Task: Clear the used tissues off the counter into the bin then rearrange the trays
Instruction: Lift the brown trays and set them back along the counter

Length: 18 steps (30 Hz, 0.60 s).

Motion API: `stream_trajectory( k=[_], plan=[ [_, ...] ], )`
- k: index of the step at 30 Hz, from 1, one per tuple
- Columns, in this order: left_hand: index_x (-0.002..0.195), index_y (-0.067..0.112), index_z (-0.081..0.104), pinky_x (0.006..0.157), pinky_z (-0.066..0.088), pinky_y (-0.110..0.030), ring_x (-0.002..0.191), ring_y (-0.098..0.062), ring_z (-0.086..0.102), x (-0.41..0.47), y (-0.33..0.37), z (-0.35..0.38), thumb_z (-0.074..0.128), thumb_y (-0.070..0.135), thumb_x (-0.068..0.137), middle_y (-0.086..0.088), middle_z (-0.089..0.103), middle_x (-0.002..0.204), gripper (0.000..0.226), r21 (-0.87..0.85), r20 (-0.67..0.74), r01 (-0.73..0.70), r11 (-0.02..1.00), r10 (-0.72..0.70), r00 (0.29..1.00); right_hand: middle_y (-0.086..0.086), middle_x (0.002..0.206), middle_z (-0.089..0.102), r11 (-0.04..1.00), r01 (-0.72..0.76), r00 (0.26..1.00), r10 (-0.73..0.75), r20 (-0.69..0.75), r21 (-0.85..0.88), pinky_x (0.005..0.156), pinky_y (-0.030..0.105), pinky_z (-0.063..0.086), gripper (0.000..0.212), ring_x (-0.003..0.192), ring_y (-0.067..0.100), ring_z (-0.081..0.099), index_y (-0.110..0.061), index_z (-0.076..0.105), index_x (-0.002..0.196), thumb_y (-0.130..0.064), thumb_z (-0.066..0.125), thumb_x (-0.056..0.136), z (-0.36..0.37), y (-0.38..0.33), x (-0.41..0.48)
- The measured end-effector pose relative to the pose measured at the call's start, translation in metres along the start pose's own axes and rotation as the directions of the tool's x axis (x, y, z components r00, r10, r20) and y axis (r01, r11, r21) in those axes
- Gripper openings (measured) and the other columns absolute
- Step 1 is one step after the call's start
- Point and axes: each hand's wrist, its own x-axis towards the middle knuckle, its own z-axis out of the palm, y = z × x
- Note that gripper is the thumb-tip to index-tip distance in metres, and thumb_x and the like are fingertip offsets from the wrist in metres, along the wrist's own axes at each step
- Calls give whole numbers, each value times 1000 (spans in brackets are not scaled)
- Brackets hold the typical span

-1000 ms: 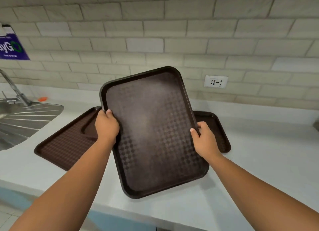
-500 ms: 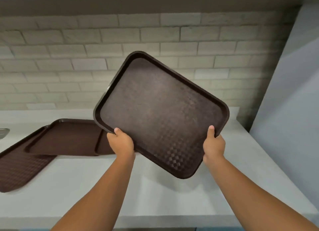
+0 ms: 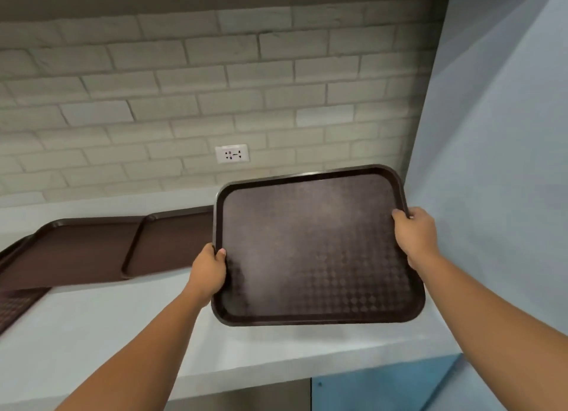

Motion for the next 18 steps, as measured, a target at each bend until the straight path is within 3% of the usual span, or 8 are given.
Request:
stream_trajectory(
  k=[3, 6, 10, 12, 15, 18],
  plan=[
    [111, 9, 56, 82, 43, -38, 95, -29, 56, -5, -5, 37, 42, 23, 104, -8, 61, 104, 22, 0, 19, 72, 997, -72, 997, 12, 86, 66, 996, -39, 998, 44, 55, -85, 71, 38, 52, 13, 80, 31, 63, -8, 63, 90, -15, 53, 85, -13, 40, 6],
    [117, 10, 57, 84, 43, -37, 94, -28, 55, -11, -8, 69, 43, 20, 104, -7, 62, 105, 22, -10, 33, 127, 992, -127, 991, 10, 103, 68, 971, -55, 981, 97, 170, -232, 84, 42, 54, 28, 88, 29, 62, -14, 64, 109, -14, 52, 84, -27, 81, 9],
    [119, 11, 57, 83, 44, -36, 95, -28, 56, -21, -16, 108, 40, 17, 102, -12, 63, 112, 25, 26, 86, 189, 982, -191, 978, 12, 123, 60, 882, 13, 928, 165, 333, -472, 94, 39, 45, 43, 106, 33, 58, -17, 46, 137, -18, 52, 94, -39, 131, 5],
    [117, 10, 56, 81, 46, -37, 92, -28, 56, -26, -19, 124, 40, 16, 101, -13, 63, 112, 24, 76, 114, 214, 974, -222, 968, 14, 121, 61, 846, 37, 941, 150, 304, -532, 92, 39, 46, 38, 99, 32, 59, -13, 48, 133, -16, 49, 96, -42, 150, 7],
    [117, 6, 54, 78, 46, -37, 90, -28, 55, -28, -16, 138, 42, 13, 97, -13, 61, 110, 24, 191, 141, 215, 958, -243, 960, 18, 107, 63, 801, 86, 961, 91, 262, -592, 80, 37, 51, 23, 80, 25, 55, -6, 57, 113, -9, 46, 93, -42, 168, 16],
    [116, 2, 56, 80, 50, -38, 95, -33, 60, -20, -13, 143, 47, 12, 92, -18, 61, 115, 27, 386, 162, 165, 908, -243, 957, 17, 103, 57, 741, 111, 973, 55, 225, -662, 75, 37, 51, 18, 75, 23, 52, -5, 57, 105, -5, 45, 91, -37, 175, 23]
  ],
)
